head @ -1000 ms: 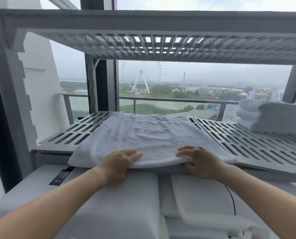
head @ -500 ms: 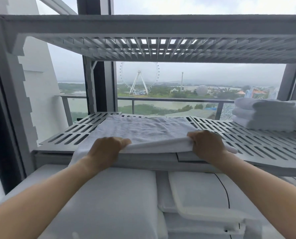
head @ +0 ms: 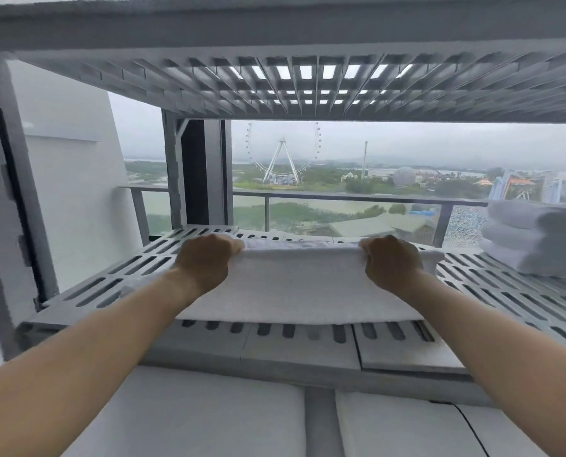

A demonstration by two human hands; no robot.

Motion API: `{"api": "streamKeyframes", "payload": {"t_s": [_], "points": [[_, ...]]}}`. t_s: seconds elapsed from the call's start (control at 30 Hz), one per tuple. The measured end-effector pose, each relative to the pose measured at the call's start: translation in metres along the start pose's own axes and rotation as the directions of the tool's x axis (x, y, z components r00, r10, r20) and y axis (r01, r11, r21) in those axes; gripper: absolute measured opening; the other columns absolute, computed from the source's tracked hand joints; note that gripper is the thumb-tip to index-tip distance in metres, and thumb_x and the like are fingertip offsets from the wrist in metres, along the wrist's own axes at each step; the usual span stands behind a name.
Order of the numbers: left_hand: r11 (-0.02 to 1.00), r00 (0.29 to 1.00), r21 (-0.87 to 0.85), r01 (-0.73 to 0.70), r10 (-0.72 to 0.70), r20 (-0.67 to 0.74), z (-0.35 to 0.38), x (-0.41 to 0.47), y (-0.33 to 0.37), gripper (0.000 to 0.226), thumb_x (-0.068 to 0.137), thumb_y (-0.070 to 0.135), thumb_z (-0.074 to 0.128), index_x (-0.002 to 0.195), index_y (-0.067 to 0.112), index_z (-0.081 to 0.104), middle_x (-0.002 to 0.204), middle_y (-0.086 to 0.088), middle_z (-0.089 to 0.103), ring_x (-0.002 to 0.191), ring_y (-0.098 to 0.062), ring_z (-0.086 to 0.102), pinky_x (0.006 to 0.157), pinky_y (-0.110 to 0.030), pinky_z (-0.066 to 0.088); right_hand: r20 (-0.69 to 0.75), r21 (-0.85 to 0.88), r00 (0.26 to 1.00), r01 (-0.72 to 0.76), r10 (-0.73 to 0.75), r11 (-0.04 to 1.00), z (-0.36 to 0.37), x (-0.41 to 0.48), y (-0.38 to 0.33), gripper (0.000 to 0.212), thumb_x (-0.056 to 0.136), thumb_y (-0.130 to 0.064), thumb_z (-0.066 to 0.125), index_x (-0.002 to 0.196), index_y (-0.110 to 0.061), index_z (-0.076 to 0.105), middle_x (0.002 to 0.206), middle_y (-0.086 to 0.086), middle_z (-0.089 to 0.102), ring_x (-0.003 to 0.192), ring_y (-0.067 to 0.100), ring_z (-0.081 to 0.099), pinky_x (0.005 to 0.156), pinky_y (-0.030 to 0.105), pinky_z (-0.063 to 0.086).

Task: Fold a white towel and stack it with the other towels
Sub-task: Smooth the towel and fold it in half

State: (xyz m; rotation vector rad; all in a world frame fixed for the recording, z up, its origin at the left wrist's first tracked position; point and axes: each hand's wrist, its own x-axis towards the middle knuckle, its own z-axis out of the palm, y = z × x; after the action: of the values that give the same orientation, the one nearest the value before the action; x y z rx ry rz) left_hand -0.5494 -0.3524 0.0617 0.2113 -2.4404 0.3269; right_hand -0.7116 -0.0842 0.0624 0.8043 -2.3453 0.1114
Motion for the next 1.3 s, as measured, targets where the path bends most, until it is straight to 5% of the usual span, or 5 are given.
{"api": "streamKeyframes", "payload": {"t_s": [0.23,0.4,0.7,1.17,1.3], "points": [[0.997,0.989,0.078,0.011,-0.022,0.146,0.053,0.049,-0.013,0.042,0.079,-0.004,0.038,0.103,0.025,0.057,0.101,0.000,0.061,0.091,-0.024,0.058,0.066,-0.031,0.041,0.209,0.032,0.978,-0.022,0.014,0.999,0.048,0.048,0.012,0.021,0.074,-0.011,0.049,0.090,-0.022,0.059,0.098,0.007,0.063,0.093,0.031,0.061,0.067,0.028,0.039],[0.992,0.962,0.104,0.065,-0.090,0.257,0.096,0.045,-0.013,0.041,0.083,0.004,0.039,0.115,0.029,0.049,0.107,0.001,0.061,0.091,-0.019,0.057,0.073,-0.031,0.042,0.359,0.240,0.933,-0.067,-0.025,0.968,0.083,0.056,0.016,0.035,0.077,-0.011,0.040,0.103,-0.029,0.056,0.111,0.000,0.061,0.100,0.022,0.057,0.073,0.028,0.041],[0.907,0.886,-0.327,0.264,-0.094,0.455,0.115,0.033,-0.034,0.032,0.096,0.037,0.032,0.121,0.028,0.051,0.116,0.004,0.046,0.113,-0.013,0.043,0.100,-0.035,0.034,0.370,0.387,0.926,-0.077,-0.078,0.919,0.106,0.052,0.017,0.025,0.091,-0.027,0.038,0.105,-0.024,0.057,0.118,0.007,0.061,0.108,0.025,0.053,0.088,0.032,0.041],[0.930,0.848,-0.317,0.187,0.011,0.531,0.084,-0.006,-0.031,0.046,0.094,0.051,0.026,0.131,0.027,0.041,0.131,-0.001,0.038,0.124,-0.018,0.035,0.107,-0.041,0.029,0.419,0.373,0.907,-0.134,-0.038,0.918,0.065,0.006,0.009,0.021,0.092,-0.029,0.039,0.105,-0.029,0.055,0.116,0.005,0.060,0.101,0.020,0.053,0.079,0.031,0.039],[0.942,0.871,-0.280,0.186,-0.026,0.490,0.069,-0.004,-0.029,0.033,0.094,0.049,0.032,0.108,0.025,0.049,0.112,0.002,0.046,0.111,-0.018,0.042,0.098,-0.038,0.035,0.432,0.292,0.902,-0.112,-0.026,0.950,0.054,0.005,0.001,0.019,0.095,-0.037,0.037,0.093,-0.023,0.050,0.105,0.004,0.061,0.090,0.018,0.052,0.076,0.031,0.040]]}}
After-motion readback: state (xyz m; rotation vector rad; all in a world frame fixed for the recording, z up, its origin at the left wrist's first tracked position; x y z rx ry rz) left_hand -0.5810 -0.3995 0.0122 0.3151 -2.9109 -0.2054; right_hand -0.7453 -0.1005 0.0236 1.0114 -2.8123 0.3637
